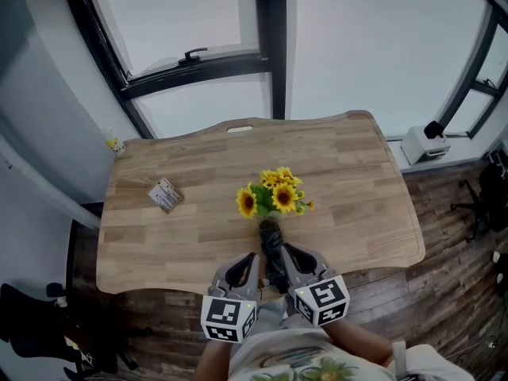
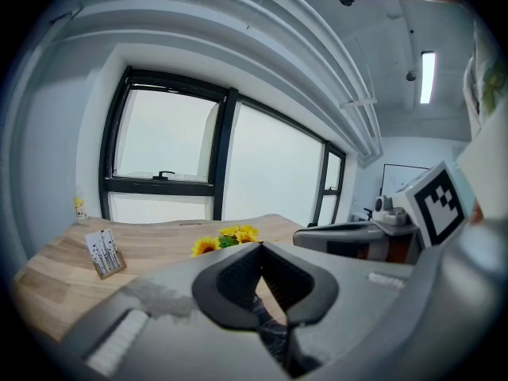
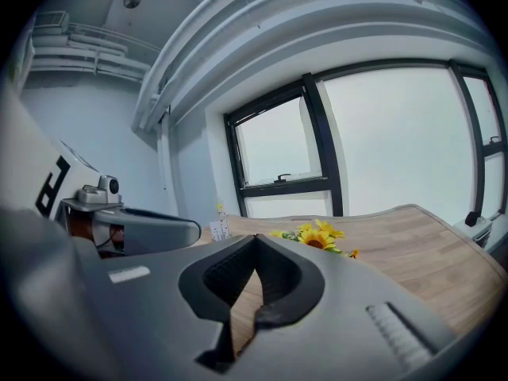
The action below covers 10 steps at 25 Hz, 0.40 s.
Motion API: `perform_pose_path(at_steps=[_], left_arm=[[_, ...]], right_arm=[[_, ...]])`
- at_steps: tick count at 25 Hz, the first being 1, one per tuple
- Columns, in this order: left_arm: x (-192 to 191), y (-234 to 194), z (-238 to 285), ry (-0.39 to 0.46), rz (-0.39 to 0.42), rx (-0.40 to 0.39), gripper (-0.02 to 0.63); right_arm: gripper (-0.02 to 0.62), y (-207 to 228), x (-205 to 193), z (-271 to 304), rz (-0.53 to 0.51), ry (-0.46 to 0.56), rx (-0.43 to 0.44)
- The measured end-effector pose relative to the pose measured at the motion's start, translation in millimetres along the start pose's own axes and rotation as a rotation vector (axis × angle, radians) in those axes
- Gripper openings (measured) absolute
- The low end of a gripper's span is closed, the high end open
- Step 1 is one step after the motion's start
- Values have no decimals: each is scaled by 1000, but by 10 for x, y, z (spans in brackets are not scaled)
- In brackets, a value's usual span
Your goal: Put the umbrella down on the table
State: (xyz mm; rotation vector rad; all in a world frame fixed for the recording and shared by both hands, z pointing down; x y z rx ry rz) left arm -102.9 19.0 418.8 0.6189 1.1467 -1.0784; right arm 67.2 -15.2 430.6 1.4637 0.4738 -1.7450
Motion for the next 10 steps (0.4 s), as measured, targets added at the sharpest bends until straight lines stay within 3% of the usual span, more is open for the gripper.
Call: perform_pose_path(at_steps=[10], left_arm=[[-47, 73, -30, -3, -6, 11, 5]], right_arm=[[-2, -7, -29, -70, 11, 9, 3]])
Point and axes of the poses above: the fingertips, and each gripper's own axes: z forward along the fingers, y to its right, x out of its top, the point moved 10 cm from there along -z, backward along the fingers, and after that the axes turned 1 degree about x, right-handed, at the moved point
